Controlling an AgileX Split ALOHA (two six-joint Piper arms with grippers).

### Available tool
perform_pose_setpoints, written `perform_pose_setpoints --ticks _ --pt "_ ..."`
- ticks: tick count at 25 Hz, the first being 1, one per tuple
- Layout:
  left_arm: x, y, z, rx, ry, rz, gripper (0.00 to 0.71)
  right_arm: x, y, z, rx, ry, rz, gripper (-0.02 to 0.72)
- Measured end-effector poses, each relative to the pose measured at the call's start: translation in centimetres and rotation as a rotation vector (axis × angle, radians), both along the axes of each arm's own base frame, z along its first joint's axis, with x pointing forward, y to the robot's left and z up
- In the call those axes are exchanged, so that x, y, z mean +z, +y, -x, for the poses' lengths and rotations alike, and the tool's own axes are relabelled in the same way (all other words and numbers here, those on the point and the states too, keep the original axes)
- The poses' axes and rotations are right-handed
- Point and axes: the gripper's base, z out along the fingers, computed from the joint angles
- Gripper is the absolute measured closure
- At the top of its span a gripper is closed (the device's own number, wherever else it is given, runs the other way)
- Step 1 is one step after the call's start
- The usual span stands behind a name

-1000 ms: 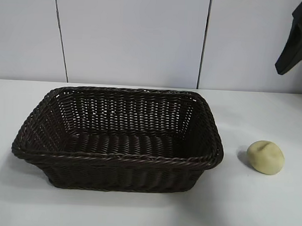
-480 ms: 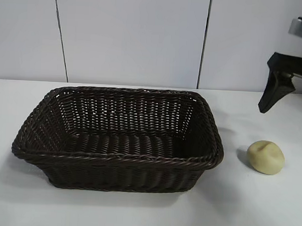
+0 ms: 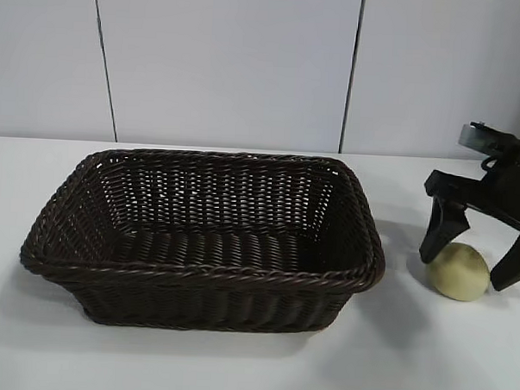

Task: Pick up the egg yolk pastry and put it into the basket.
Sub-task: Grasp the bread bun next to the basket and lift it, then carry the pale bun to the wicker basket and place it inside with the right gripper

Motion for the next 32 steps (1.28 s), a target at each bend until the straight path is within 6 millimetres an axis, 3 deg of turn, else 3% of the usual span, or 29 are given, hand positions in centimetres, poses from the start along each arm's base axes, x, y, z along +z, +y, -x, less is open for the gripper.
perform_pose_setpoints --ticks 5,8,17,20,28,32 --pt "0.0 0.0 0.0 0.0 0.0 0.0 0.051 0.2 0.1 0.2 0.009 0.021 -0.011 0.671" --pt "0.0 0.0 0.0 0.0 0.0 0.0 0.051 1.9 0.2 0.4 0.02 -0.001 -0.017 0.673" --pt "0.0 0.0 0.0 0.0 0.0 0.0 0.051 13.1 0.7 1.9 0.074 -0.219 -0.051 0.674" --pt "0.0 0.0 0.0 0.0 0.0 0.0 0.051 15.4 0.9 2.7 0.075 -0.287 -0.058 0.677" --pt "0.0 0.0 0.0 0.0 0.0 0.0 0.051 16.3 1.9 3.1 0.063 -0.302 -0.138 0.68" --pt "0.0 0.0 0.0 0.0 0.0 0.0 0.051 16.6 5.3 3.2 0.141 -0.341 -0.167 0.68"
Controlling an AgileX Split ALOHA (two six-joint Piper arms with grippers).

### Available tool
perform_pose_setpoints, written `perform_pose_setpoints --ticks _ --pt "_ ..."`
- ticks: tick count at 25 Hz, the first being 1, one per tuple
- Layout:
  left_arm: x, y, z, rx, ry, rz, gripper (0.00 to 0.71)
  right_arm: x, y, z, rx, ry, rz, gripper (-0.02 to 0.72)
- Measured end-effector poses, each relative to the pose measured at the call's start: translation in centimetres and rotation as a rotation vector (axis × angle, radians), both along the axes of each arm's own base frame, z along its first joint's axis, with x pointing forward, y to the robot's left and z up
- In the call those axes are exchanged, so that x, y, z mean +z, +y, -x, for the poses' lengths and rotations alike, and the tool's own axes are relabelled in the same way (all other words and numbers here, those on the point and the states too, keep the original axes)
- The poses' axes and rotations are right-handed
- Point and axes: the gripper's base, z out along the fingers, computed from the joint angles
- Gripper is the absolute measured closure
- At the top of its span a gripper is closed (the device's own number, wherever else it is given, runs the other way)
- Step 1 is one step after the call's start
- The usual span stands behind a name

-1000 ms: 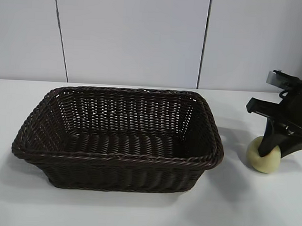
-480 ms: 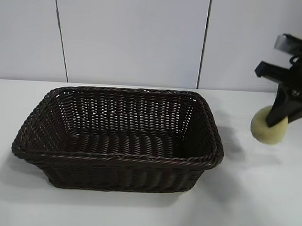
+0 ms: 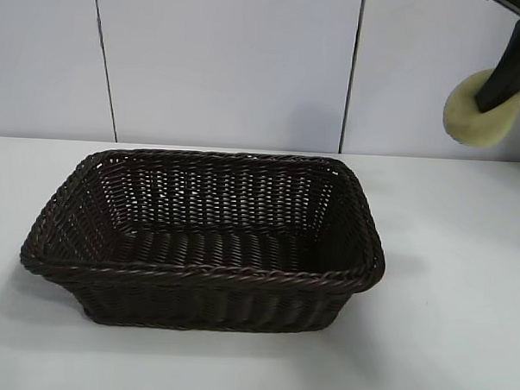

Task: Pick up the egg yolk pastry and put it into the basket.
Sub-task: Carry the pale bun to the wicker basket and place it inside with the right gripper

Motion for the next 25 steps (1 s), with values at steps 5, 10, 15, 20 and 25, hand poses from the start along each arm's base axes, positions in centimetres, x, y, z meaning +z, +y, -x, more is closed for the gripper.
perform_pose_setpoints --ticks 5,10,15,20,25 --pt "0.0 0.0 0.0 0.0 0.0 0.0 0.051 0.4 6.4 1.1 0.141 -0.092 -0.02 0.68" --pt "0.0 0.0 0.0 0.0 0.0 0.0 0.051 0.1 12.1 2.7 0.255 -0.154 -0.051 0.68" --pt "0.0 0.0 0.0 0.0 0.0 0.0 0.051 -1.3 14.7 2.9 0.294 -0.167 -0.047 0.68" --pt "0.0 0.0 0.0 0.0 0.0 0.0 0.051 -3.6 15.3 1.8 0.278 -0.136 -0.024 0.68" --pt "0.0 0.0 0.0 0.0 0.0 0.0 0.051 -7.5 16.0 0.1 0.248 -0.089 0.012 0.68"
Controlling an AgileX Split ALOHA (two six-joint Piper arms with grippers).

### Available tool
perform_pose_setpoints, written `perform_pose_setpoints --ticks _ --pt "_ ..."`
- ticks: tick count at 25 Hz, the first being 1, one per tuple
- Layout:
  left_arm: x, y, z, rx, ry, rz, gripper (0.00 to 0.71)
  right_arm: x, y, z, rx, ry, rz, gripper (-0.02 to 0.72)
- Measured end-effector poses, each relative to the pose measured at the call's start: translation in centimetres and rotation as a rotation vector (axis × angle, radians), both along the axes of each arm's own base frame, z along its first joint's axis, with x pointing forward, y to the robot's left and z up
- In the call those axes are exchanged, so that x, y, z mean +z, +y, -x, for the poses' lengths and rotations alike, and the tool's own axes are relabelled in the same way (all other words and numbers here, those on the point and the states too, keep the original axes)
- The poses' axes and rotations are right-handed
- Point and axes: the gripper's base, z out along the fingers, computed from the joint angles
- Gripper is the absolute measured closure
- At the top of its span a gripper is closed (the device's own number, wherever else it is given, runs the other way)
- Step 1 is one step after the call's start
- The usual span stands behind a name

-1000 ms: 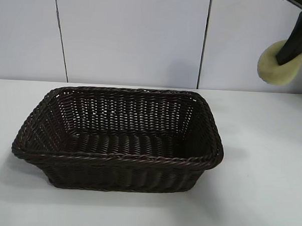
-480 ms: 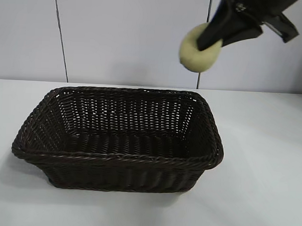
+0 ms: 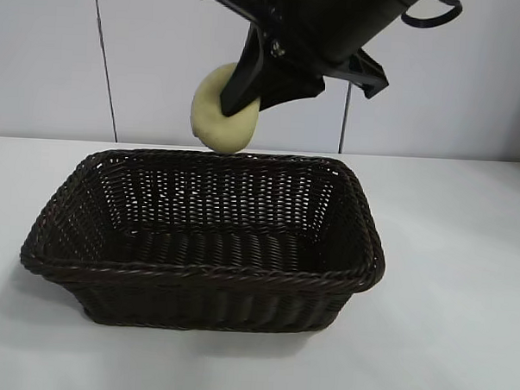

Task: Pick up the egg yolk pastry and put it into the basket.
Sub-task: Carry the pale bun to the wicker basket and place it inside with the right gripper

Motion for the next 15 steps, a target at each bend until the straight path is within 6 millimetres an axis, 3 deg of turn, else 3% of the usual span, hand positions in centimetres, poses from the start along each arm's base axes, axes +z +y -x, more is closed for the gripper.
perform_pose_setpoints --ticks 6,9,11,15 --pt "0.0 0.0 0.0 0.0 0.0 0.0 0.051 -5.2 0.8 -1.2 -0.06 0.113 0.014 0.68" --pt "0.0 0.0 0.0 0.0 0.0 0.0 0.051 -5.9 0.9 -1.3 -0.072 0.139 0.009 0.64" --pt "0.0 0.0 0.0 0.0 0.0 0.0 0.051 -5.9 0.9 -1.3 -0.075 0.137 0.006 0.558" --pt "0.0 0.0 0.0 0.0 0.0 0.0 0.051 -5.8 1.0 -1.3 -0.071 0.137 0.005 0.285"
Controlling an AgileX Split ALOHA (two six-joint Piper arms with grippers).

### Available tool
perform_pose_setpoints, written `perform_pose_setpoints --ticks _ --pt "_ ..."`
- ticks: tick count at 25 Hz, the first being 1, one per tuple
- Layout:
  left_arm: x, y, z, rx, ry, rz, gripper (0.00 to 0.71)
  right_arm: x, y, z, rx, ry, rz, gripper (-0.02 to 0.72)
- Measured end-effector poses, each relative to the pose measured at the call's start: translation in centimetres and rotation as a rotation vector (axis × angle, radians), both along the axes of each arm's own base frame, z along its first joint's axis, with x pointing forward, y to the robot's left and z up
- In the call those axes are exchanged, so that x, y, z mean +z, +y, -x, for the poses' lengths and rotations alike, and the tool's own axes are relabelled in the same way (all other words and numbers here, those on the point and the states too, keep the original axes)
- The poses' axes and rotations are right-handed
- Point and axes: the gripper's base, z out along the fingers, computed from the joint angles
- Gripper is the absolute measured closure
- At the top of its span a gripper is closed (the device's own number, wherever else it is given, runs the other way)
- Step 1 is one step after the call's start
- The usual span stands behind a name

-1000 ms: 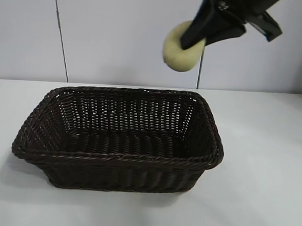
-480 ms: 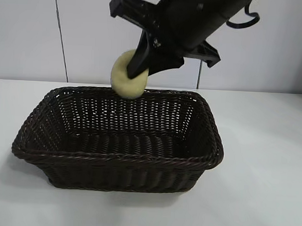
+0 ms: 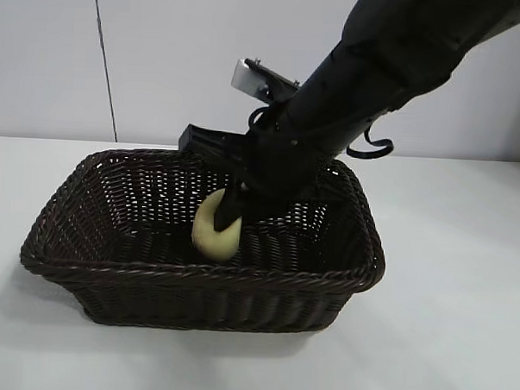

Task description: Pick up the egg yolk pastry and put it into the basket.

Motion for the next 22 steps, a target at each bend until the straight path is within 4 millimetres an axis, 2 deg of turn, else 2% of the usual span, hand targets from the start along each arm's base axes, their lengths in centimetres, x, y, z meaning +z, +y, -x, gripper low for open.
perform_pose_setpoints --ticks 2,5,9,17,22 --pt "0.0 0.0 0.0 0.0 0.0 0.0 0.051 0.0 0.0 0.0 0.003 0.005 0.001 0.185" --pt "0.0 0.0 0.0 0.0 0.0 0.0 0.051 0.0 0.0 0.3 0.014 0.022 0.001 0.134" --pt "0.0 0.0 0.0 0.0 0.0 0.0 0.051 1.3 -0.1 0.8 0.033 0.031 -0.013 0.122" --pt "0.0 0.0 0.0 0.0 0.0 0.0 0.051 7.2 -0.8 2.2 0.049 -0.067 -0.09 0.122" --pt "0.0 0.0 0.0 0.0 0.0 0.0 0.051 9.2 -1.3 2.9 0.068 -0.059 -0.076 0.122"
